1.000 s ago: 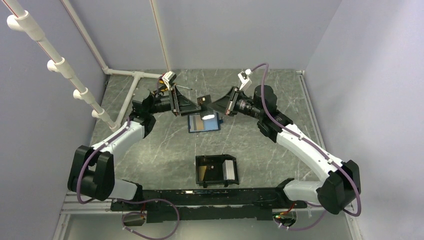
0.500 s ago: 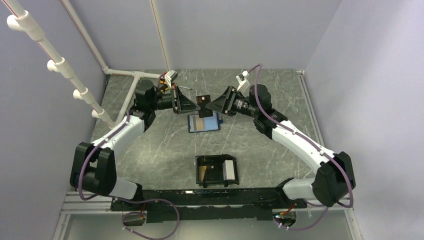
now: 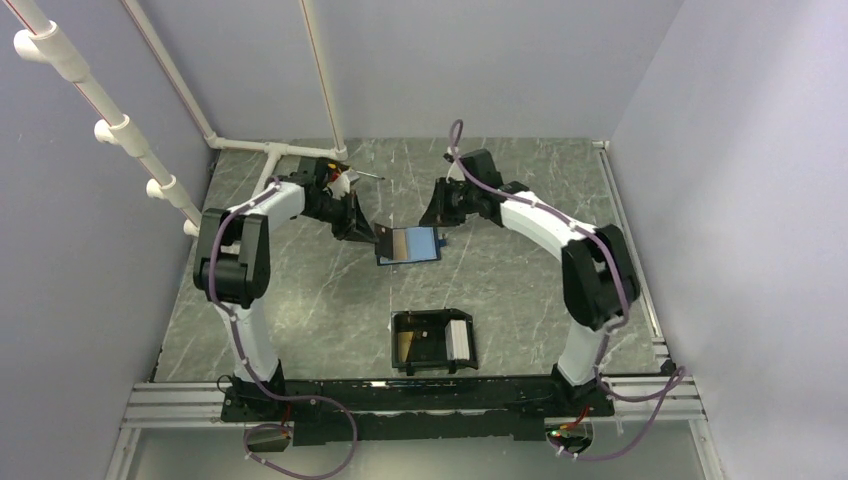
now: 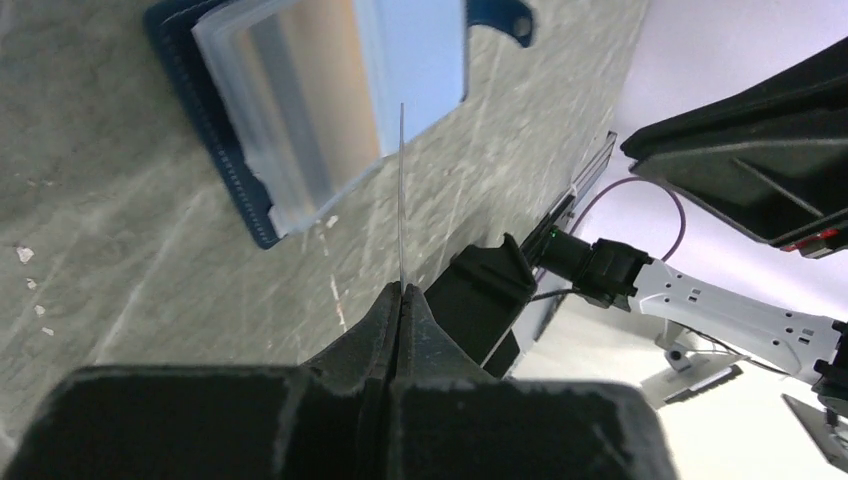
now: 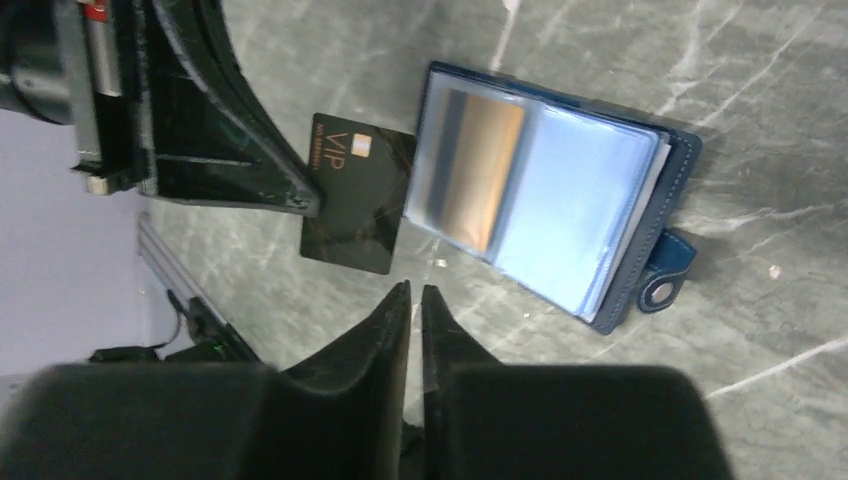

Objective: Put the credit cards into the card holder
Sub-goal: Insert the credit card into the card holder.

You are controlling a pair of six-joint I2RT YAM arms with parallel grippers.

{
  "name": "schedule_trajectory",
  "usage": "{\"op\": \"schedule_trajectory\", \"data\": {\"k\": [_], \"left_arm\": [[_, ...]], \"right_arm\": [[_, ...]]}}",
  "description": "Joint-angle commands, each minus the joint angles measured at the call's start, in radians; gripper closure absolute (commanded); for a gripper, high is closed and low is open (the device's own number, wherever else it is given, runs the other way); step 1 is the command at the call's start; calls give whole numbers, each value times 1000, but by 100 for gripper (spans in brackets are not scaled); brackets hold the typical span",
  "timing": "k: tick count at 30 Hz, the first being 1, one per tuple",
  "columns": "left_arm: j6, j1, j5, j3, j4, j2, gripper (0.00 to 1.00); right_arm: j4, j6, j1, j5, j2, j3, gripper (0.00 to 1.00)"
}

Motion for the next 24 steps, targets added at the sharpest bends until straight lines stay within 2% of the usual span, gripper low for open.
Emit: {"op": "schedule_trajectory", "data": {"k": [1,5,12,24], "left_arm": [[68,-5,33,81,-64,68,100],[65,-5,82,88,-43,123,100],[52,-5,139,93,-14,181,100],[44,-28,191,126,13,254,100]], "right_arm": [[-59,-88,-12,-16,109,102,94],[-64,-105,-34,-19,193,127,100],[-71,-135,-59,-41,288,137,100],[-63,-146,-81,-19,348,138,100]]}}
